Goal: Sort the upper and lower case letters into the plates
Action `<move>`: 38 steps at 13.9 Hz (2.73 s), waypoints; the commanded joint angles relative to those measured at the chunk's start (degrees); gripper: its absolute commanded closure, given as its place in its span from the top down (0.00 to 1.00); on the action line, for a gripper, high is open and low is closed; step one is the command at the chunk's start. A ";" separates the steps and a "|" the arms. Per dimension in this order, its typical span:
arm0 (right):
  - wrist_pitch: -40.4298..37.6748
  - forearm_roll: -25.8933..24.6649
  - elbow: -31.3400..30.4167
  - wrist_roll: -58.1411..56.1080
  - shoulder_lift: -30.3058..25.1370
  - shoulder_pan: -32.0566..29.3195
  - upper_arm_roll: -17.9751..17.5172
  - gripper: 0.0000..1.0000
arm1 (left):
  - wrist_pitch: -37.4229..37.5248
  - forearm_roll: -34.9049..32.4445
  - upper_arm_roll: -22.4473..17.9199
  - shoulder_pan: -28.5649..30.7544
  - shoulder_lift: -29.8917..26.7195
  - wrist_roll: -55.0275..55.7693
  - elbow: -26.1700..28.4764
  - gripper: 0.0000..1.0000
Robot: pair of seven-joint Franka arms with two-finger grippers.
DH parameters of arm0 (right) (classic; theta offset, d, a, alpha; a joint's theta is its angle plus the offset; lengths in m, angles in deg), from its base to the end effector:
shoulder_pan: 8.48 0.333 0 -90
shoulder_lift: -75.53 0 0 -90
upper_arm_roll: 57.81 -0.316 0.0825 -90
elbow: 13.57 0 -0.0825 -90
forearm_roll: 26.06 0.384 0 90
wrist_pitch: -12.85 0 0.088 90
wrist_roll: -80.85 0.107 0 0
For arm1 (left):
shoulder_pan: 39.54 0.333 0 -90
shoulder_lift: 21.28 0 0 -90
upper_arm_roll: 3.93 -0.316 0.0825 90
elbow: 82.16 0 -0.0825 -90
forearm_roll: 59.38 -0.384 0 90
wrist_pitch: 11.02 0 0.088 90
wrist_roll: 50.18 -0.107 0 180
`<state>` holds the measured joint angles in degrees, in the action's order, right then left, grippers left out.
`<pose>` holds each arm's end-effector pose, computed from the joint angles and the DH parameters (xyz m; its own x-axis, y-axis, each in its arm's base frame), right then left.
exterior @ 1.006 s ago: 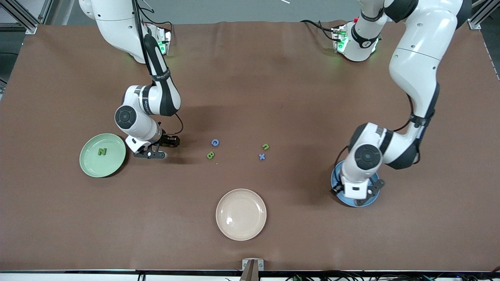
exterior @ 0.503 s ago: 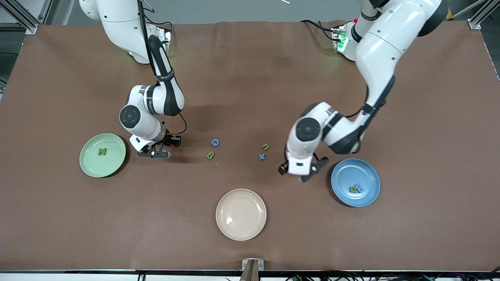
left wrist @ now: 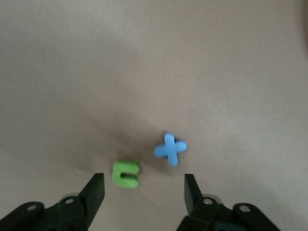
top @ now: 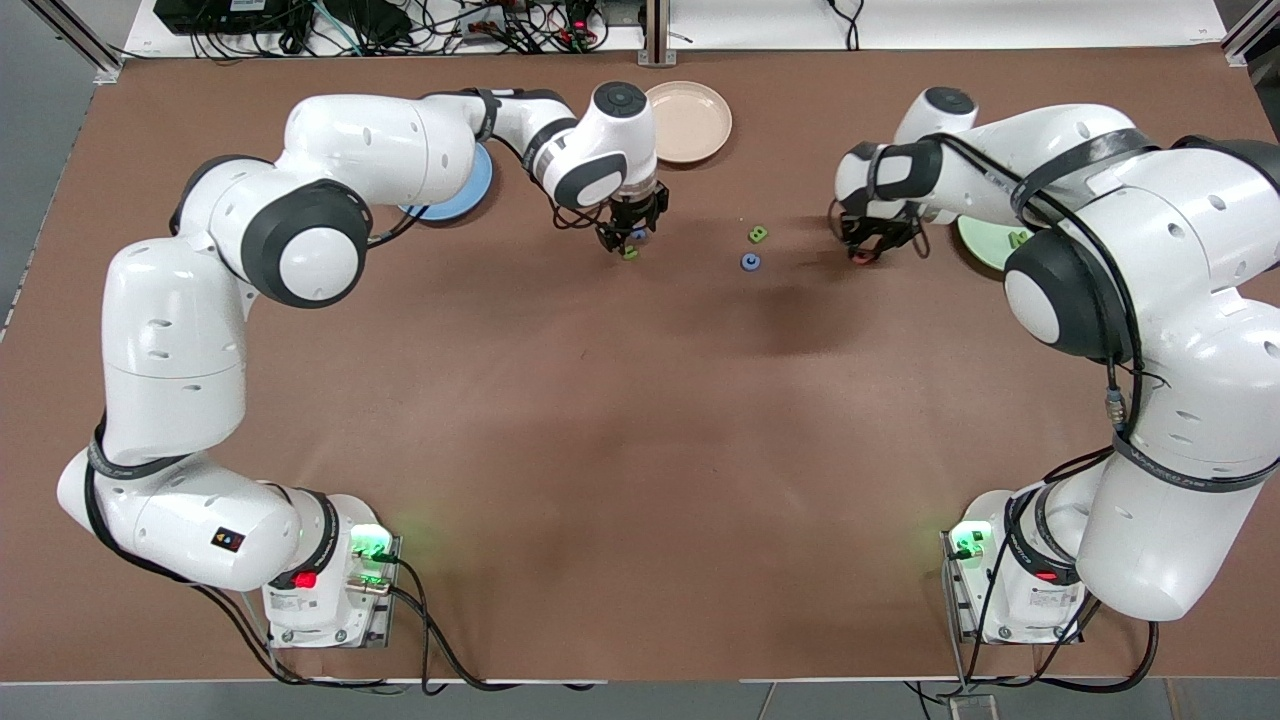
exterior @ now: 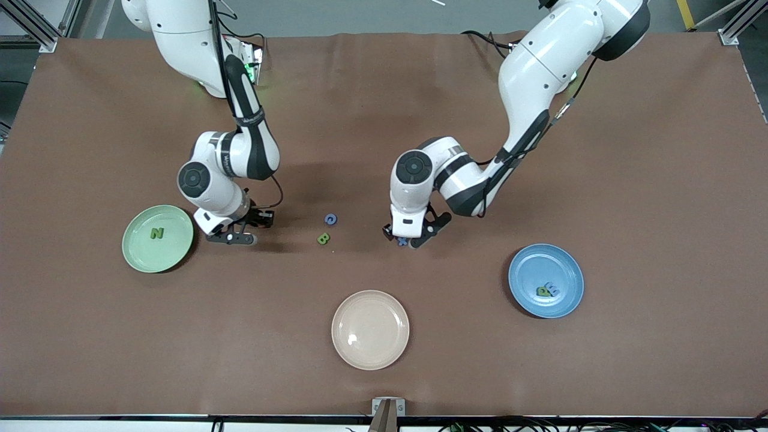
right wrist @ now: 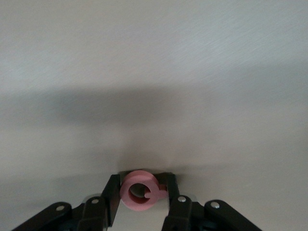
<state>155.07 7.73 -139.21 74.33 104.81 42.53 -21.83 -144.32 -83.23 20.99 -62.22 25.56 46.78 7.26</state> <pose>0.5275 0.1286 0.1841 0.9960 -0.0612 -0.0644 -0.0635 -0.9974 -0.0347 0.5126 -0.4827 0.1970 0.7605 0.6494 -0.0069 0.6490 -0.7596 0.0416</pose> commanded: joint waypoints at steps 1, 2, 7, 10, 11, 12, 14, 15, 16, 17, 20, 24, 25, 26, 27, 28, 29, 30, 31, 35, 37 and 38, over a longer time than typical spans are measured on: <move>-4.30 1.29 1.18 -11.89 -0.02 -1.61 7.32 0.27 | -0.56 -0.32 -0.31 -0.34 0.18 0.76 0.67 0.64; -5.53 1.29 1.71 -16.55 0.07 -3.10 8.91 0.27 | -0.56 -0.32 -0.31 -0.35 0.70 0.68 0.67 0.64; -6.69 1.29 2.85 -32.12 0.34 -14.43 9.11 0.27 | -0.47 -0.32 -0.40 -0.35 1.50 0.76 1.02 0.62; -6.42 1.46 2.77 -36.81 1.21 -18.58 8.76 0.29 | -0.29 -0.32 -0.40 0.00 1.50 0.15 1.29 0.57; -6.34 1.46 2.68 -36.81 1.30 -18.67 8.67 0.29 | -0.29 -0.32 -0.49 0.18 1.50 0.24 1.28 0.50; -6.34 1.55 2.50 -36.72 1.57 -18.67 8.67 0.29 | -0.21 -0.32 -0.58 0.27 1.50 0.06 1.28 0.43; -6.16 1.90 2.15 -36.29 1.92 -18.06 8.67 0.29 | -0.21 -0.32 -0.67 0.35 1.41 -0.20 1.20 0.20; -6.25 1.99 1.98 -36.02 1.92 -17.71 8.58 0.29 | -0.03 -0.32 -0.67 0.62 1.15 -0.12 1.20 0.11; -6.25 1.99 1.89 -36.02 1.92 -17.44 8.23 0.29 | 0.49 -0.32 -0.67 0.79 0.89 -0.11 1.11 0.04; -6.16 2.08 1.89 -35.76 1.92 -17.53 7.53 0.29 | 1.63 -0.58 -0.84 1.32 0.54 -0.11 0.67 0.01; -6.24 2.08 2.06 -35.32 2.27 -17.44 7.44 0.68 | 3.56 -1.20 -1.28 4.04 -2.96 -0.28 0.41 0.00; -10.00 1.82 5.21 -29.81 0.35 -16.39 7.96 0.95 | 10.41 -1.29 -2.25 13.34 -8.60 -12.03 0.40 0.00; -12.64 1.38 6.71 -26.30 0.08 -15.25 8.05 0.95 | 12.17 -1.29 -2.25 15.97 -8.78 -16.77 0.41 0.00; -15.45 1.20 8.46 -22.35 -0.45 -13.76 8.57 0.95 | 12.45 -1.29 -2.25 18.17 -8.87 -20.82 0.49 0.00; -17.39 1.20 9.44 -18.66 -0.98 -11.57 8.93 0.95 | 12.45 -1.29 -2.25 20.98 -8.87 -24.60 1.10 0.00; -18.19 1.20 10.23 -12.79 -1.15 -8.42 9.37 0.95 | 12.45 -1.29 -2.25 23.10 -8.78 -28.46 1.28 0.00; -18.29 1.20 10.41 -6.64 -1.42 -5.08 9.72 0.95 | 12.45 -1.29 -2.25 25.12 -8.70 -31.55 1.37 0.01; -18.20 1.20 10.59 0.47 -1.42 -1.48 9.90 0.96 | 12.45 -1.29 -2.25 27.05 -8.43 -34.71 1.55 0.01; -18.11 1.20 10.94 7.33 -1.33 1.08 9.90 0.96 | 12.45 -1.29 -2.25 28.47 -8.17 -36.92 1.98 0.05; -17.59 1.37 13.13 29.68 0.07 9.79 9.28 0.96 | 12.45 -1.02 -2.08 29.63 -7.29 -36.69 1.99 1.00; -17.50 1.99 15.58 38.47 2.70 12.17 8.15 0.96 | 12.45 -0.23 -0.76 27.09 -7.46 -33.54 1.64 1.00; -17.50 1.99 17.34 43.47 4.10 12.35 6.83 0.96 | 12.45 -0.23 0.38 25.86 -7.46 -30.12 1.46 1.00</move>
<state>137.65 8.74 -125.24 110.01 105.46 54.31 -13.96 -132.29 -83.54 20.00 -33.17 19.04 11.64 8.78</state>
